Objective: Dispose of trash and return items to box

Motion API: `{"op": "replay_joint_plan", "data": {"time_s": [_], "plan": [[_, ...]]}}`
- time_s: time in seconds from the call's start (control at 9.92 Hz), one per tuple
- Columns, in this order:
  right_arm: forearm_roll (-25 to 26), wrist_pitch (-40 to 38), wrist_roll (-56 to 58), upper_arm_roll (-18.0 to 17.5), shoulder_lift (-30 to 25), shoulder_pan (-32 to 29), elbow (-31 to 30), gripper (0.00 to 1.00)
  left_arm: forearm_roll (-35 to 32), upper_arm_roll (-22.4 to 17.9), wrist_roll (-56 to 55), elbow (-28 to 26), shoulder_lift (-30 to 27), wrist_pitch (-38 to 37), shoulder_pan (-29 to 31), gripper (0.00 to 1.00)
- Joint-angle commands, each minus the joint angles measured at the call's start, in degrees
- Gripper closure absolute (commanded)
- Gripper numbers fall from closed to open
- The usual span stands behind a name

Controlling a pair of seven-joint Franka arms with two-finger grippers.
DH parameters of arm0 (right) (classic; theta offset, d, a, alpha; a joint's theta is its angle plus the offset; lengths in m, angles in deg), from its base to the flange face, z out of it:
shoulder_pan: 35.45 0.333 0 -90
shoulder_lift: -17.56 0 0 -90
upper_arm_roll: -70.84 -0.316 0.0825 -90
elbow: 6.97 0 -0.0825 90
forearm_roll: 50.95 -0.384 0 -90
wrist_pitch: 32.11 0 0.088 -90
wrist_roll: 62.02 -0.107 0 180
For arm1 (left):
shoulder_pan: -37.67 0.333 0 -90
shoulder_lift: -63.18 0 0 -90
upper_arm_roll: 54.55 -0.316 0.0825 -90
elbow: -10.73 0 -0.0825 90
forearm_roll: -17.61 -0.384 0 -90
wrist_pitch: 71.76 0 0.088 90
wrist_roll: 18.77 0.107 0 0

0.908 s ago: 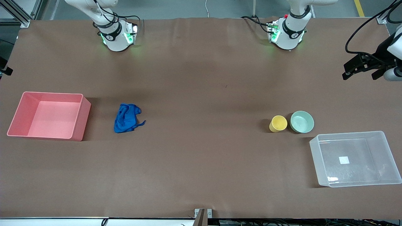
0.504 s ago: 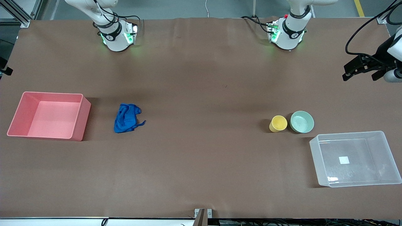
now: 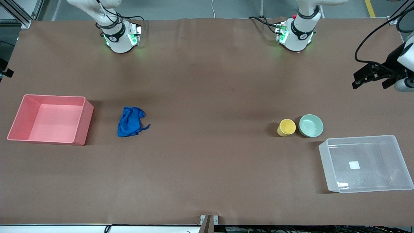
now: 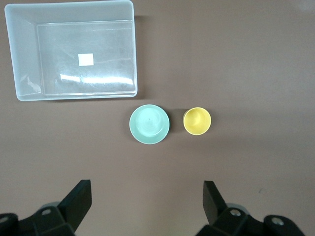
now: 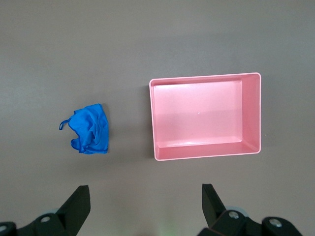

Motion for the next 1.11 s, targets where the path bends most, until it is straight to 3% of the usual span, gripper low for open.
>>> {"op": "replay_joint_plan", "data": {"time_s": [0.0, 0.3, 0.5, 0.71, 1.01], "plan": [[0.5, -0.7, -0.3, -0.2, 0.1, 0.1, 0.6, 0.00, 0.1, -0.2, 0.8, -1.6, 3.3, 1.9, 0.7, 0.00], [1.7, -0.1, -1.3, -0.5, 0.2, 2.2, -1.2, 0.00, 0.1, -0.2, 2.6, -10.6, 3.8, 10.8, 1.4, 0.01], [1.8, 3.8, -9.6, -1.4, 1.6, 4.2, -6.9, 0.00, 0.1, -0.2, 4.0, -19.4, 4.7, 21.6, 1.9, 0.02], [1.9, 13.8, -22.9, -2.1, 5.7, 9.3, -15.2, 0.00, 0.1, -0.2, 7.5, -23.4, 9.7, 30.6, 3.5, 0.02], [2.0, 36.4, -37.0, -2.2, 11.8, 15.3, -28.6, 0.00, 0.3, -0.2, 9.9, -25.5, 17.5, 40.0, 4.9, 0.02]]}}
